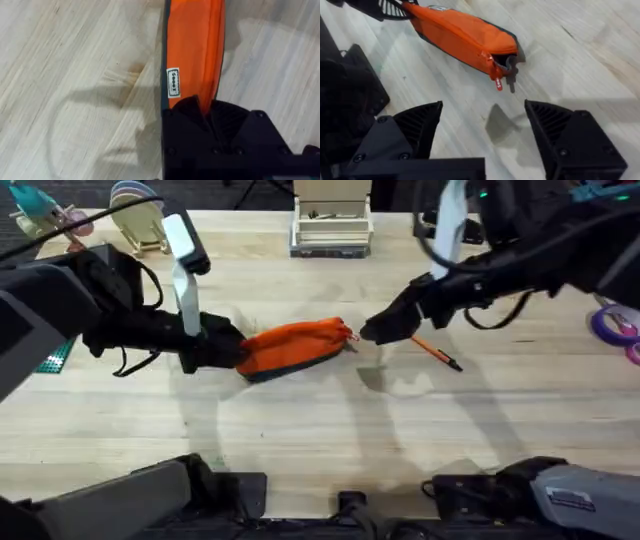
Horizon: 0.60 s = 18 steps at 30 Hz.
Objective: Unzip the bag, pick up the pens from the table one at a time and place them inside, then zip the bag closed.
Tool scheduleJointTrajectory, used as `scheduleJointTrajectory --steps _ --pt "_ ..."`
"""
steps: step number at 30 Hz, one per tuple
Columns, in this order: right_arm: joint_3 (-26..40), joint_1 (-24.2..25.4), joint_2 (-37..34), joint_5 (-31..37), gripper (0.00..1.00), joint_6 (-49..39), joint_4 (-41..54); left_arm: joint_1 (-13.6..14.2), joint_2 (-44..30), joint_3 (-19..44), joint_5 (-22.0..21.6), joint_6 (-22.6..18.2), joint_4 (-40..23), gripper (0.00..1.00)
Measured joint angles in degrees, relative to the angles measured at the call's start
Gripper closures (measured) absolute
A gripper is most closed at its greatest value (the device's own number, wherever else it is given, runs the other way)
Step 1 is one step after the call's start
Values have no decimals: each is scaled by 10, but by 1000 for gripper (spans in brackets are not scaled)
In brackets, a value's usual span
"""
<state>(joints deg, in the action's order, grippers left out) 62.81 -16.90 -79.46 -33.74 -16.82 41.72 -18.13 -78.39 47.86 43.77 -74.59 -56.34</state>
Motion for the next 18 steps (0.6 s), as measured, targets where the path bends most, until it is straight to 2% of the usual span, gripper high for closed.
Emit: scheduleJointTrajectory --steps 18 --pt "0 -71 -136 14 14 -4 -70 0 0 0 0 0 0 958"
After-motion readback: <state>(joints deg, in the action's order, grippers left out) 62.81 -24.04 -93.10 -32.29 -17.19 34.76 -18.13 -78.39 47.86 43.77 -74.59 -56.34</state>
